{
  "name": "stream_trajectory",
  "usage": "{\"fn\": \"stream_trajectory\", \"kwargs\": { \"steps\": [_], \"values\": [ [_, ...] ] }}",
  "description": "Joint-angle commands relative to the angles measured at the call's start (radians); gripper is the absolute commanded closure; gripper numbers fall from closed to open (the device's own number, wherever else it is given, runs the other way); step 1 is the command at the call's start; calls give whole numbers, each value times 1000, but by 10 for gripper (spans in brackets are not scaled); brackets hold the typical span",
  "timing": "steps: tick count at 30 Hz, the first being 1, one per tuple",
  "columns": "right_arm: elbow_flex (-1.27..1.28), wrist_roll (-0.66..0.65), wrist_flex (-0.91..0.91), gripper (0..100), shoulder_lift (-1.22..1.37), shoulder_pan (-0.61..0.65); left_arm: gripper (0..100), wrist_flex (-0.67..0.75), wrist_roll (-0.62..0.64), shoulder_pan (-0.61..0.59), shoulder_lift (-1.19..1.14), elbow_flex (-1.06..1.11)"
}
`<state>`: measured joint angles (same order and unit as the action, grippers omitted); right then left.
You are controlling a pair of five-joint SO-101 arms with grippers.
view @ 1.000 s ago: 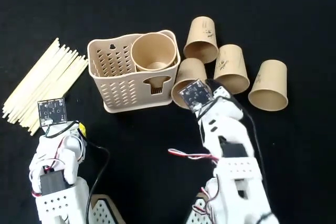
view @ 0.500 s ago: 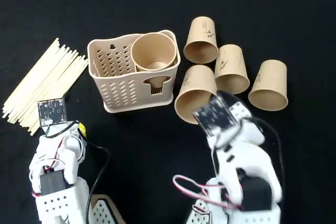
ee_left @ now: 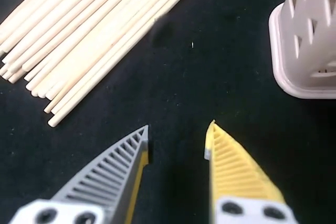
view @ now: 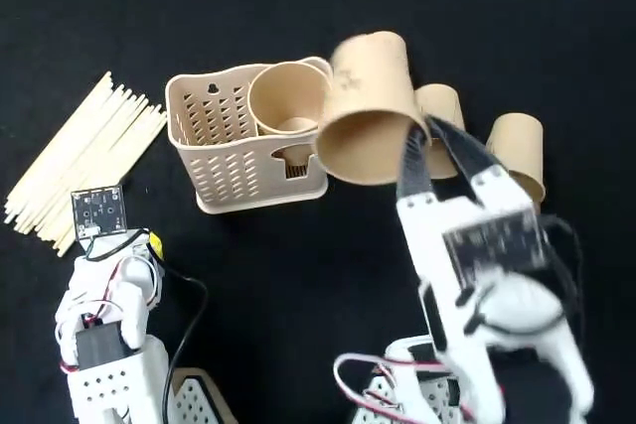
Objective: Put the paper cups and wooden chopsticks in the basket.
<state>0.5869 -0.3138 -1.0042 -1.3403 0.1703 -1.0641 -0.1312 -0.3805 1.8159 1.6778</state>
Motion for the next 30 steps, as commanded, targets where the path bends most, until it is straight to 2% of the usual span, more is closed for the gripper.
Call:
{"fn": "stream_trajectory", "kwargs": {
  "steps": [1,7,16,26,30],
  "values": [
    [-145,8,26,987,205,63,820,18,-3,-5,8,5],
    [-305,64,28,987,456,103,819,18,-5,-7,8,7],
    [-435,106,25,987,697,120,819,18,-5,-8,8,7],
    [-450,106,17,987,746,126,819,18,-5,-4,8,8],
    [-536,106,-98,987,746,175,819,48,-5,-7,8,15]
  ]
}}
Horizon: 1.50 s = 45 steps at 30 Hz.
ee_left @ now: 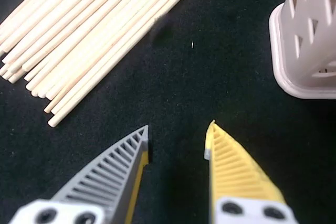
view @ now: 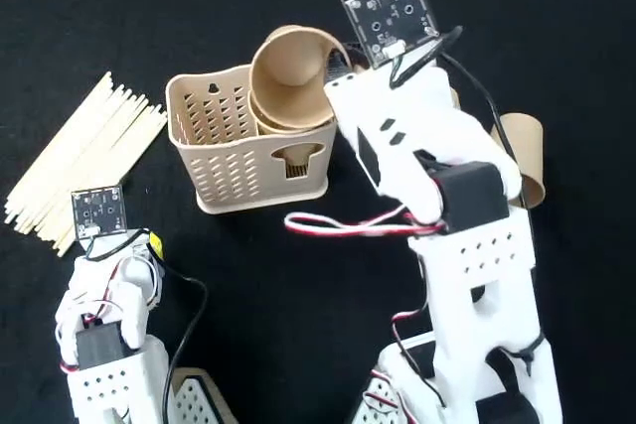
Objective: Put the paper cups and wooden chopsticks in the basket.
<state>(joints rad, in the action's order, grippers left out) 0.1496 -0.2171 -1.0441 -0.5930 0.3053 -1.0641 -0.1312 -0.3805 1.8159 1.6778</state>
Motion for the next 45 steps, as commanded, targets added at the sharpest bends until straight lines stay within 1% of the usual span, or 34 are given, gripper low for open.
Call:
{"fn": "stream_trajectory", "kwargs": {
  "steps": [1,3,5,11,19,24,25,26,29,30,31,32,36,41,43,45],
  "values": [
    [-130,9,-92,987,-1,58,819,57,-5,-8,8,21],
    [-191,11,-157,987,7,80,820,55,-5,-7,8,21],
    [-229,44,-195,987,8,80,821,52,-5,-10,8,21],
    [-231,130,-210,987,44,28,823,52,-5,-8,8,21],
    [-277,143,-209,987,197,20,823,54,-5,-10,8,21],
    [-309,143,-212,982,229,20,823,55,-5,-10,8,21],
    [-309,143,-212,965,231,21,823,55,-5,-10,8,21],
    [-308,143,-212,927,231,21,823,55,-5,-10,8,21],
    [-303,133,-209,752,232,23,823,55,-5,-10,8,21],
    [-303,118,-212,705,231,25,823,57,-5,-10,8,21],
    [-302,75,-213,670,226,26,823,57,-5,-10,8,21],
    [-309,35,-229,655,225,26,823,57,-5,-10,8,21],
    [-346,-61,-273,678,176,18,823,55,-5,-10,8,21],
    [-335,-316,-434,726,91,-15,823,54,-5,-10,8,21],
    [-294,-427,-497,735,71,-68,823,54,-5,-10,8,21],
    [-226,-514,-511,733,64,-150,823,52,-5,-10,8,21]
  ]
}}
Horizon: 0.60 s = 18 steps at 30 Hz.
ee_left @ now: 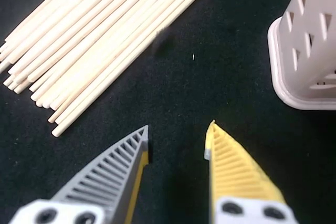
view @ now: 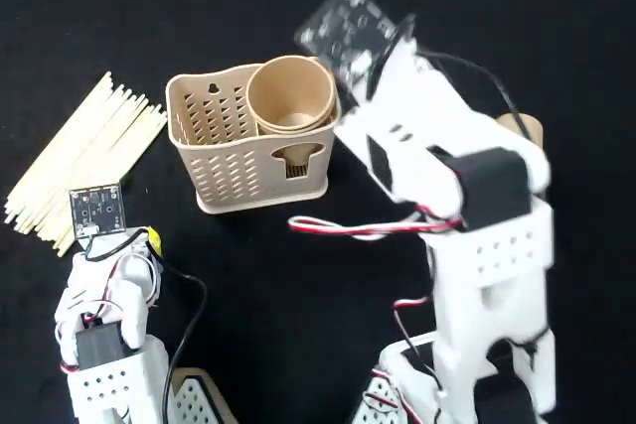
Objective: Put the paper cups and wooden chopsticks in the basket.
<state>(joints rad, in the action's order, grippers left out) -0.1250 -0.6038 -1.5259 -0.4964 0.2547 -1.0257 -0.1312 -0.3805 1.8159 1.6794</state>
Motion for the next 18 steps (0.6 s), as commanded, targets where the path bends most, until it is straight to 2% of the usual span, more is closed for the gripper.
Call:
{"fn": "stream_trajectory", "kwargs": {
  "steps": [1,5,9,13,18],
  "values": [
    [91,-175,-26,733,-33,-149,823,14,-5,-10,8,19],
    [338,-391,91,733,-39,-310,823,14,-5,-10,8,19],
    [639,-542,361,733,-41,-413,822,14,-5,-10,8,19],
    [880,-574,687,733,-41,-450,821,14,-5,-8,8,19],
    [1050,-566,939,733,-31,-420,820,17,-5,-7,8,19]
  ]
}}
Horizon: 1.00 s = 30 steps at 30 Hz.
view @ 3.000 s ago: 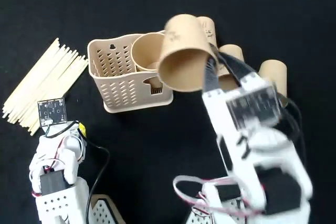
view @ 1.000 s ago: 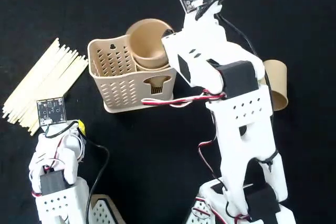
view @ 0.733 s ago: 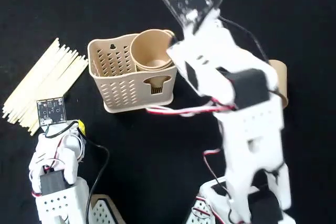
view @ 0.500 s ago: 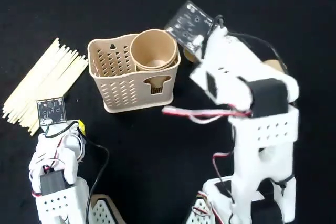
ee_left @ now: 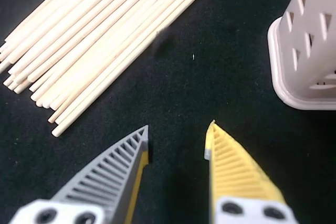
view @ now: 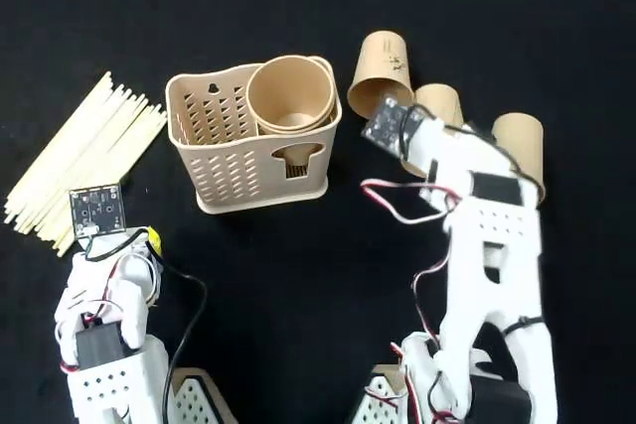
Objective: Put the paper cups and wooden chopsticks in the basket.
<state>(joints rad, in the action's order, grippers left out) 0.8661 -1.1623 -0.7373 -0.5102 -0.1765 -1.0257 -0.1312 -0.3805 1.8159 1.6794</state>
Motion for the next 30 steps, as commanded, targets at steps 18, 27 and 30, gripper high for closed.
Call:
{"fn": "stream_trajectory", "kwargs": {
  "steps": [18,27,30],
  "values": [
    [73,167,614,988,220,9,820,20,-5,-4,8,19],
    [110,307,578,987,21,15,820,20,-5,-2,8,19],
    [91,338,451,987,-79,11,820,20,-5,-2,8,19]
  ]
}}
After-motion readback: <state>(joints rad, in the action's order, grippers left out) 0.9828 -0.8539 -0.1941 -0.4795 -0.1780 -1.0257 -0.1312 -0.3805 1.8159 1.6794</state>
